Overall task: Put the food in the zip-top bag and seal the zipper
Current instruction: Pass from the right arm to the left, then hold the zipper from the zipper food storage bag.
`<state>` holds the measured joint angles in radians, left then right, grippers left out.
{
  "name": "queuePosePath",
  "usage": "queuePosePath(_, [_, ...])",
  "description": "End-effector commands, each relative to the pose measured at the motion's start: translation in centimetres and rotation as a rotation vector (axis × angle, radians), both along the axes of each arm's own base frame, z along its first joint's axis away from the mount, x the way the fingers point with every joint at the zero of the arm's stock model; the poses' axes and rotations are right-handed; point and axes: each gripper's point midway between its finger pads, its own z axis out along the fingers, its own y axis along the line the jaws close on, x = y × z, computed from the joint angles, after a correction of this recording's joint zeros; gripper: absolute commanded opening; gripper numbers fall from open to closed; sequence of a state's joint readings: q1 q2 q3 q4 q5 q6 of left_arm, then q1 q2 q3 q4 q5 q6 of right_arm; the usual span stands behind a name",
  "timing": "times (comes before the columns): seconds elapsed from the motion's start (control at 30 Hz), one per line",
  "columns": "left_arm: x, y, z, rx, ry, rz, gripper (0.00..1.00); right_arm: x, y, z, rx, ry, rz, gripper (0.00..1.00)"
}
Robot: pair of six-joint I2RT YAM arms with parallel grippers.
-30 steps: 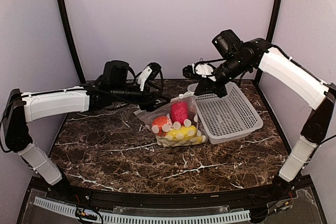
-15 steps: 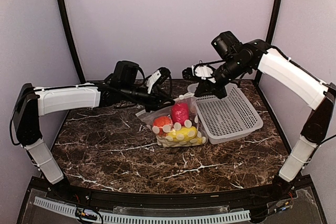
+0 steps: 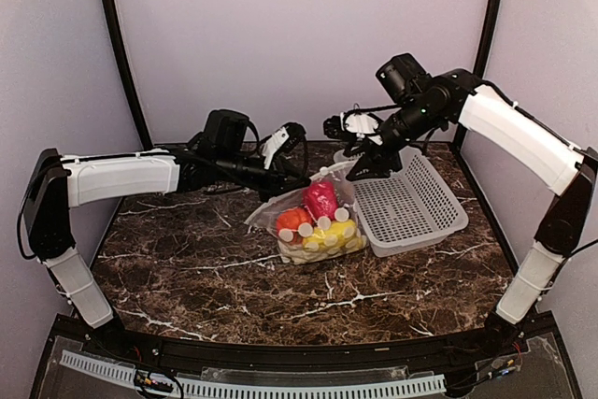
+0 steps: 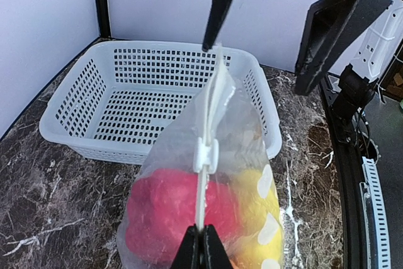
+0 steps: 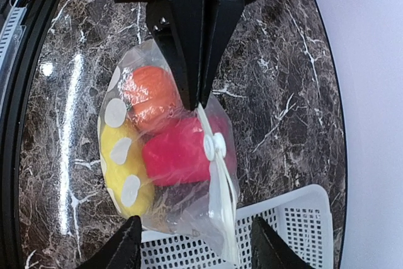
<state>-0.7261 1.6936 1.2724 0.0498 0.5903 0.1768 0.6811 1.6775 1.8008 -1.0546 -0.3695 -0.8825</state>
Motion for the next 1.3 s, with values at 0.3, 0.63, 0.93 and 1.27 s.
queuePosePath(0.3, [-3.7,-1.0,2.6,0.093,-0.210,-0.009,0.01,-0.3,3.6,-0.2,0.065,0.225,0.019,0.59])
queuePosePath(0.63, [-3.8,-0.7,2.1,0.107,-0.223,0.022,0.01,-2.4,2.9,0.9,0.087,0.264,0.064,0.57])
queuePosePath(0.93, [-3.8,-0.7,1.8,0.102,-0.215,0.032,0.01,-3.0,2.3,0.0,0.066,0.287,0.045,0.51])
queuePosePath(1.27, [-3.9,-0.5,2.0,0.090,-0.215,0.038,0.01,-2.2,2.5,-1.5,0.045,0.280,0.025,0.43])
